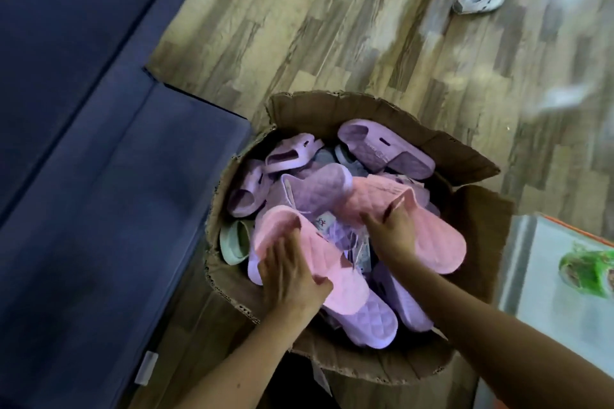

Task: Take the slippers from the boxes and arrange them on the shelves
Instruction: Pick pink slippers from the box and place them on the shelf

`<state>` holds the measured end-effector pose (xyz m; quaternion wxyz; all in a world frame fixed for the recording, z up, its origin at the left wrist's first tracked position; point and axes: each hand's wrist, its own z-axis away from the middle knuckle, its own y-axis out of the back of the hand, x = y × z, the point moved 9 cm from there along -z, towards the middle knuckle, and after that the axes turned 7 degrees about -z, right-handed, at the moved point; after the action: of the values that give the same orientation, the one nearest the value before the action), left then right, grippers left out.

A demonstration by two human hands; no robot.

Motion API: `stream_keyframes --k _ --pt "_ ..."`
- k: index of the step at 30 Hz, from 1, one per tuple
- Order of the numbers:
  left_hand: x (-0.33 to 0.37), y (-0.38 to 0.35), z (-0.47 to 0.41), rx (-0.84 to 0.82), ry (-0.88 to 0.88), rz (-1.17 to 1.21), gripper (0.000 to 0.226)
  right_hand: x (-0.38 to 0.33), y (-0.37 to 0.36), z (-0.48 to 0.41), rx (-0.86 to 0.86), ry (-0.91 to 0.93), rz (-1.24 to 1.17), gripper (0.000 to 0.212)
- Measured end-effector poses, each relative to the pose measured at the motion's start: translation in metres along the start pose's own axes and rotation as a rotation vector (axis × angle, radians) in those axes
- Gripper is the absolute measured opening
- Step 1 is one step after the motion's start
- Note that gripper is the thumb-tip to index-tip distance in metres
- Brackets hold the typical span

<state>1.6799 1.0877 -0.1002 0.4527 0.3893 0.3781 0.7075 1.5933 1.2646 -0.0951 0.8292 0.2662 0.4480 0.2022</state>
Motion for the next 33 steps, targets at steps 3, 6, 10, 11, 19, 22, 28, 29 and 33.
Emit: stream_keyframes --k 3,6,10,11,19,22,28,29,33 --pt "-0.004 0.025 0.016 0.137 -0.106 -0.007 0.121 -0.020 -0.008 0.037 0.035 0.010 -0.136 0.036" --pt "-0.019 0.046 0.039 0.269 -0.191 -0.037 0.117 -0.036 -0.020 0.080 0.003 0.020 -0.180 0.020" --pt "-0.063 0.085 0.083 0.356 -0.231 0.013 0.100 -0.061 -0.042 0.141 -0.096 0.144 -0.209 0.017" --pt "-0.074 0.099 0.098 0.385 -0.246 0.007 0.090 -0.069 -0.046 0.160 -0.139 0.154 -0.251 0.018" --pt "-0.163 0.211 0.242 0.443 -0.216 -0.194 0.057 -0.176 -0.045 0.357 -0.489 0.575 -0.131 0.035" --pt "-0.192 0.256 0.301 0.514 -0.196 -0.238 0.065 -0.215 -0.038 0.424 -0.522 0.746 -0.077 0.026" --pt "-0.238 0.327 0.412 0.646 -0.098 -0.397 0.052 -0.281 -0.028 0.546 -0.513 1.143 0.133 0.051" --pt "-0.242 0.337 0.431 0.674 -0.086 -0.417 0.052 -0.290 -0.027 0.565 -0.540 1.203 0.165 0.063" --pt "-0.255 0.370 0.502 0.796 0.037 -0.506 0.050 -0.305 -0.027 0.620 -0.684 1.359 0.364 0.092"
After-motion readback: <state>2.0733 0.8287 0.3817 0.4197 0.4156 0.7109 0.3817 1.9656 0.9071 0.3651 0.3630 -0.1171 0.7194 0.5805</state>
